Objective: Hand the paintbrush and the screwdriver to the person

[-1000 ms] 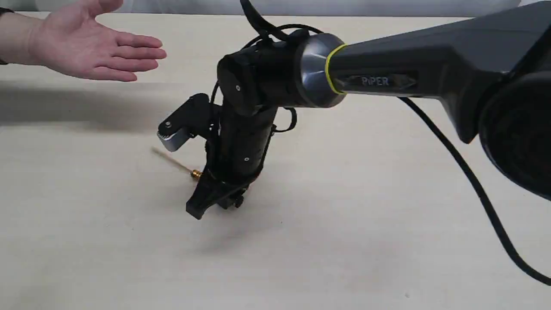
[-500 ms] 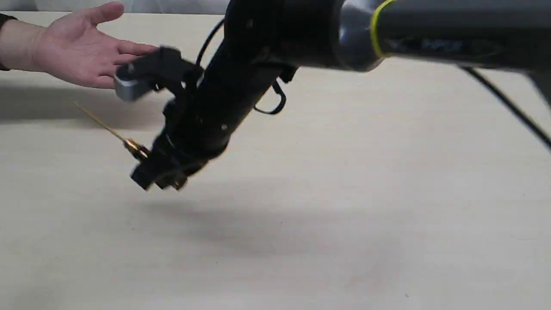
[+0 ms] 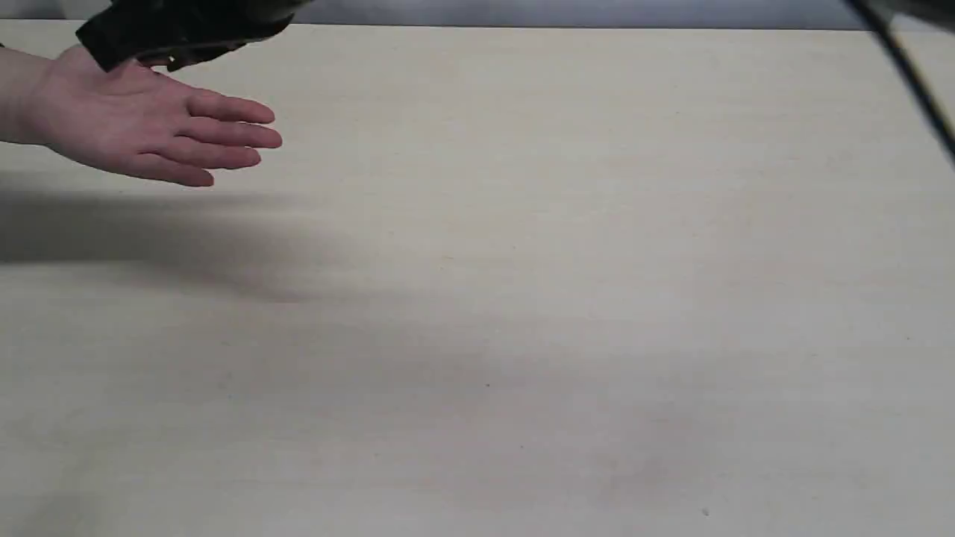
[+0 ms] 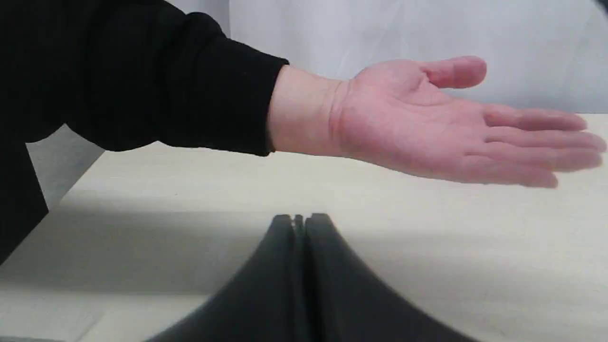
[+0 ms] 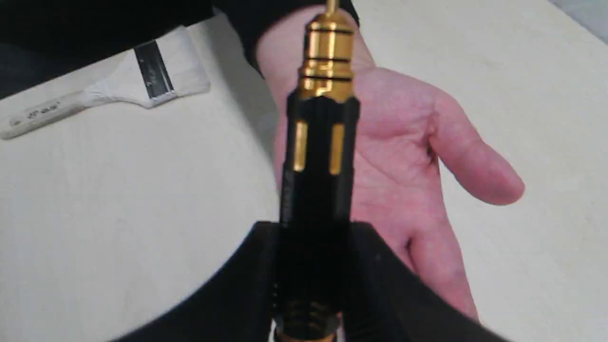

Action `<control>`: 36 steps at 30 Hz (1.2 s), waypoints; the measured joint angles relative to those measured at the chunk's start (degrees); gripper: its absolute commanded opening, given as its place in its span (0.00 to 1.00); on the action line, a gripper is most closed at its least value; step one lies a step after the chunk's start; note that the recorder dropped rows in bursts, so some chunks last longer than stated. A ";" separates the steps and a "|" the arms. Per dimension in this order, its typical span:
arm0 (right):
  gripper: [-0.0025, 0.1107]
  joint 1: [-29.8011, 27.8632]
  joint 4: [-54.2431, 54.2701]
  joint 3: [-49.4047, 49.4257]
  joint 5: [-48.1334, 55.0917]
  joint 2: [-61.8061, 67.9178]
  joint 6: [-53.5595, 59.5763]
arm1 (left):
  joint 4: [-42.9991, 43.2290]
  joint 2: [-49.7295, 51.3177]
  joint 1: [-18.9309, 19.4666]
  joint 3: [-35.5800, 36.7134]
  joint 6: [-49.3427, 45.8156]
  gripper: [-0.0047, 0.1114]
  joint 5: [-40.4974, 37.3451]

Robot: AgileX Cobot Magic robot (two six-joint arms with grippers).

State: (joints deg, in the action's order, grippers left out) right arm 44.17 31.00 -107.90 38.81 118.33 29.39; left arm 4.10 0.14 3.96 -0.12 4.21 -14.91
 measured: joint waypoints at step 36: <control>0.06 -3.97 -16.25 19.05 -2.45 -24.92 -15.80 | 0.00 0.00 0.00 0.00 0.00 0.04 0.00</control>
State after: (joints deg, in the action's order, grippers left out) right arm 40.20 14.75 -88.85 36.36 93.42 13.60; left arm 4.10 0.14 3.96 -0.12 4.21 -14.91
